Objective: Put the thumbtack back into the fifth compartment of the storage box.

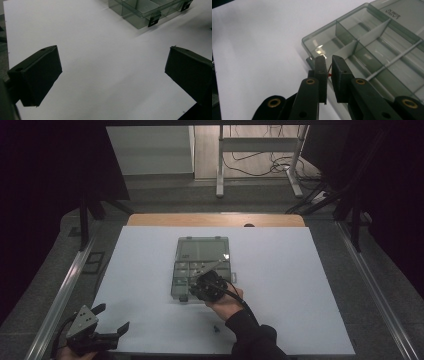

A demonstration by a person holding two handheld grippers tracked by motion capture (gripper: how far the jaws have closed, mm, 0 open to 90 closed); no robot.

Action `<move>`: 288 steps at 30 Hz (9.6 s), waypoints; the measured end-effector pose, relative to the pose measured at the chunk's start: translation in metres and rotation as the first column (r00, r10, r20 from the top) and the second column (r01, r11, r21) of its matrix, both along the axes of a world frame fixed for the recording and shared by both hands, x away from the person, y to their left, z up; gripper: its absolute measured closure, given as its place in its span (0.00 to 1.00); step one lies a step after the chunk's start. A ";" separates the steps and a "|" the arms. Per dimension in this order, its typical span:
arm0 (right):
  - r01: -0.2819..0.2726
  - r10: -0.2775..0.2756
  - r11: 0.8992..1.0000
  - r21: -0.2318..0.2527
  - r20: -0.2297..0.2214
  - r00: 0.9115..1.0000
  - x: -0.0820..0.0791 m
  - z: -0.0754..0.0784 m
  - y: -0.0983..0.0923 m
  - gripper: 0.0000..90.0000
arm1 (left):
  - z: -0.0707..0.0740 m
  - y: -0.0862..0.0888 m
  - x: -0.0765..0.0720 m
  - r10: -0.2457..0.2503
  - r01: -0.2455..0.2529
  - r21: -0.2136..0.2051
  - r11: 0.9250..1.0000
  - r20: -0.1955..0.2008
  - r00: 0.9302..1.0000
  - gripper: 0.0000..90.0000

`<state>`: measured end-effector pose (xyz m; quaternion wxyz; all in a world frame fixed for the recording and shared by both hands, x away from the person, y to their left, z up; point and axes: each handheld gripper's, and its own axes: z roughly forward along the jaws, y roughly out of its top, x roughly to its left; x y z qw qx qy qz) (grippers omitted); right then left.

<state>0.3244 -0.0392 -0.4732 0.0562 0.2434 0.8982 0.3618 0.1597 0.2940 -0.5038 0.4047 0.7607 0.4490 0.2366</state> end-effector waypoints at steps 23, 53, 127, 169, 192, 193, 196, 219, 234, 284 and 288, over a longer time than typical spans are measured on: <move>-0.009 0.009 1.000 -0.003 0.025 1.000 0.023 -0.006 0.044 0.91 | 0.000 0.000 0.000 -0.003 0.003 0.003 1.000 -0.003 1.000 0.01; -0.015 0.017 0.999 -0.050 0.044 0.999 0.010 -0.001 0.035 0.47 | 0.000 -0.001 0.001 -0.001 0.001 0.007 1.000 -0.004 1.000 0.01; -0.098 0.071 0.954 -0.283 -0.102 0.992 -0.060 -0.027 -0.045 0.84 | 0.000 -0.003 0.000 -0.012 0.012 0.027 1.000 0.000 1.000 0.02; -0.014 0.010 0.990 -0.138 -0.031 0.999 -0.048 -0.008 -0.052 0.92 | 0.000 -0.005 0.001 -0.022 0.023 0.042 0.999 -0.005 1.000 0.02; -0.008 0.006 0.998 -0.059 -0.031 0.999 -0.031 0.004 -0.039 0.91 | 0.000 -0.005 0.001 -0.022 0.022 0.043 0.999 -0.009 1.000 0.02; -0.006 0.004 0.999 -0.053 -0.032 0.999 -0.030 0.005 -0.038 0.91 | 0.000 -0.005 0.001 -0.021 0.022 0.042 0.999 -0.009 1.000 0.02; -0.001 0.000 0.999 -0.043 -0.033 0.999 -0.026 0.005 -0.035 0.91 | 0.000 -0.005 0.001 -0.021 0.022 0.042 0.999 -0.009 1.000 0.02; 0.008 -0.008 1.000 0.004 -0.015 1.000 0.001 0.006 -0.002 0.91 | 0.000 -0.005 0.001 -0.022 0.022 0.035 0.999 -0.008 1.000 0.02; 0.001 -0.001 1.000 0.002 0.007 1.000 0.013 0.007 0.019 0.91 | 0.000 -0.005 0.001 -0.024 0.025 0.035 0.999 -0.009 1.000 0.02; -0.033 0.037 0.998 -0.062 0.062 0.997 0.004 0.003 0.025 0.32 | -0.001 -0.006 0.001 -0.031 0.031 0.046 0.998 -0.010 0.999 0.02; -0.038 0.042 0.997 -0.062 0.065 0.997 -0.001 0.005 0.019 0.25 | -0.001 -0.006 0.001 -0.031 0.031 0.048 0.998 -0.010 0.999 0.02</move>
